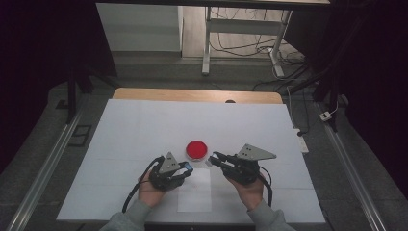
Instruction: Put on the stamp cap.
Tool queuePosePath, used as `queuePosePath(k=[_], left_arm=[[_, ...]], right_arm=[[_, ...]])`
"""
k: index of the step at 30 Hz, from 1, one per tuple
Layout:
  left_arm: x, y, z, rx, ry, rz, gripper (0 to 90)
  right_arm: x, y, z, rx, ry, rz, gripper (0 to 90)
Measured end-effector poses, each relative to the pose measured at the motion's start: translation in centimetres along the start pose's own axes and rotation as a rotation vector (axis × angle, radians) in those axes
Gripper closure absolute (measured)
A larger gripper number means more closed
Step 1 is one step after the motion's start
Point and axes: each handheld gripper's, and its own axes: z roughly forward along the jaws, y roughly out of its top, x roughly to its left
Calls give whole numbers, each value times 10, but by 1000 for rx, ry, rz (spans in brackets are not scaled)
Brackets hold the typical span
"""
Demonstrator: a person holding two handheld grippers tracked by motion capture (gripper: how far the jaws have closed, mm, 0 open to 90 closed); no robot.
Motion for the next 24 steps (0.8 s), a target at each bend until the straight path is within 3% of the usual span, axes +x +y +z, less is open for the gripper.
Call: queuePosePath(k=[24], left_arm=[[-18,4,13,22,2,60,652]], right_arm=[[18,-3,19,16,-7,20,756]])
